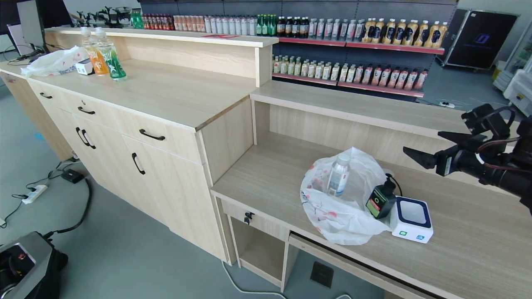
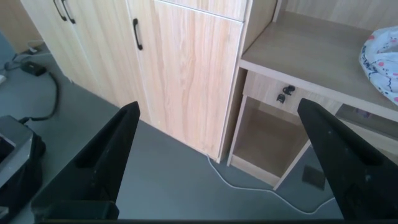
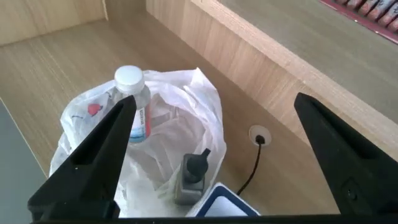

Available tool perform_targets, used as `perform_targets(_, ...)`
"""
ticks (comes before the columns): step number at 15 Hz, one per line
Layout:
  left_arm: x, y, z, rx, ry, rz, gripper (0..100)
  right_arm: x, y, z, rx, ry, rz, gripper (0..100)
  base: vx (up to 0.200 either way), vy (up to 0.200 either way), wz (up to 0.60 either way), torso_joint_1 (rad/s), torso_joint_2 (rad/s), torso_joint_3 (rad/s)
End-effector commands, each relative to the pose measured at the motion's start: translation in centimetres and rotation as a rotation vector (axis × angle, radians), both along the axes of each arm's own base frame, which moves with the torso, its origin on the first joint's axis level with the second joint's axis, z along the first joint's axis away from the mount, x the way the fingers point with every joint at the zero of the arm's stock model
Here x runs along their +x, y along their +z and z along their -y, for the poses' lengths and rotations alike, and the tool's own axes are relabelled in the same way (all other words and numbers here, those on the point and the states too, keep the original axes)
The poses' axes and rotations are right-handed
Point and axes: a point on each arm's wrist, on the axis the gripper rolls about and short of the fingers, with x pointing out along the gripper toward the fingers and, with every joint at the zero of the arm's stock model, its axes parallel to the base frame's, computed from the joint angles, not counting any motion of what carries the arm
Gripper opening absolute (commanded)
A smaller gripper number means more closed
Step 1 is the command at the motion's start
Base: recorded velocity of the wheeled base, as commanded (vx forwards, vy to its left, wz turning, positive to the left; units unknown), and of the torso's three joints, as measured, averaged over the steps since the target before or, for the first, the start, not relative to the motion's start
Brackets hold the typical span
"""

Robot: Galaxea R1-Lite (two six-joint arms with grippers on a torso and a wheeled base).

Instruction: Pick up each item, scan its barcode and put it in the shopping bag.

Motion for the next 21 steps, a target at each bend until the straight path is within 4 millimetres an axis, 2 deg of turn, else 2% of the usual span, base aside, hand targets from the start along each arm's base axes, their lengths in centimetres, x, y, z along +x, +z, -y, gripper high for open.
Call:
perform_targets(1, 0.0, 0.0, 0.0, -0.002, 0.000, 0.000, 100, -5.8, 5.7, 0.4, -0.074, -0.052, 0.125, 100, 0.000, 0.000, -0.60, -0.012, 0.00, 0.002)
perform_targets(2, 0.0, 0.0, 0.0, 0.000, 0.000, 0.000, 100, -6.7, 7.1, 0.8, -0.075, -0.089, 0.127, 100, 0.000, 0.000, -0.60, 0.012, 0.00, 0.002)
perform_targets(3, 0.0, 0.0, 0.0, 0.000, 0.000, 0.000, 100, -7.1, 7.6, 1.1, -0.075, -0.115, 0.120, 100, 0.000, 0.000, -0.60, 0.012, 0.01, -0.002)
perform_targets(4, 0.0, 0.0, 0.0, 0.000, 0.000, 0.000, 100, -8.7, 8.7, 1.8, -0.070, -0.212, 0.080, 100, 0.000, 0.000, -0.60, 0.002, 0.00, 0.007)
perform_targets(7, 0.0, 0.0, 0.0, -0.002, 0.000, 0.000, 100, -11.9, 8.8, 2.0, -0.009, -0.423, -0.050, 100, 0.000, 0.000, -0.60, -0.005, 0.00, 0.005)
perform_targets(9, 0.0, 0.0, 0.0, 0.000, 0.001, 0.000, 100, -15.0, 7.5, 1.3, 0.079, -0.572, -0.172, 100, 0.000, 0.000, -0.60, 0.002, 0.00, 0.002)
perform_targets(12, 0.0, 0.0, 0.0, 0.000, 0.001, 0.000, 100, -19.3, 4.3, -0.1, 0.138, -0.620, -0.213, 100, 0.000, 0.000, -0.40, 0.002, 0.00, 0.000)
perform_targets(13, 0.0, 0.0, 0.0, -0.002, 0.001, 0.000, 100, -21.5, 1.5, -0.8, 0.192, -0.610, -0.222, 100, 0.000, 0.000, 0.00, 0.000, 0.00, 0.000)
perform_targets(15, 0.0, 0.0, 0.0, 0.000, 0.000, 0.000, 100, -24.1, -2.5, -1.9, 0.205, -0.572, -0.185, 100, 0.000, 0.000, 0.00, 0.000, 0.00, 0.000)
perform_targets(17, 0.0, 0.0, 0.0, 0.000, 0.000, 0.000, 100, -27.7, -8.0, -3.1, 0.200, -0.450, -0.125, 100, 0.000, 0.000, 0.00, 0.000, 0.00, 0.000)
perform_targets(18, 0.0, 0.0, 0.0, 0.000, 0.001, 0.000, 100, -29.3, -9.1, -3.4, 0.208, -0.404, -0.083, 100, 0.000, 0.000, 0.00, 0.000, 0.00, 0.000)
perform_targets(19, 0.0, 0.0, 0.0, 0.000, 0.001, 0.000, 100, -31.1, -11.3, -3.6, 0.254, -0.414, -0.175, 100, 0.000, 0.000, 0.00, 0.000, 0.00, 0.000)
perform_targets(20, 0.0, 0.0, 0.0, -0.002, 0.000, 0.000, 100, -31.4, -11.0, -3.6, 0.284, -0.362, -0.061, 100, 0.000, 0.000, 0.00, 0.000, 0.00, 0.000)
perform_targets(21, 0.0, 0.0, 0.0, -0.002, 0.001, 0.000, 100, -31.4, -11.2, -3.6, 0.276, -0.366, -0.072, 100, 0.000, 0.000, 0.00, 0.000, 0.00, 0.000)
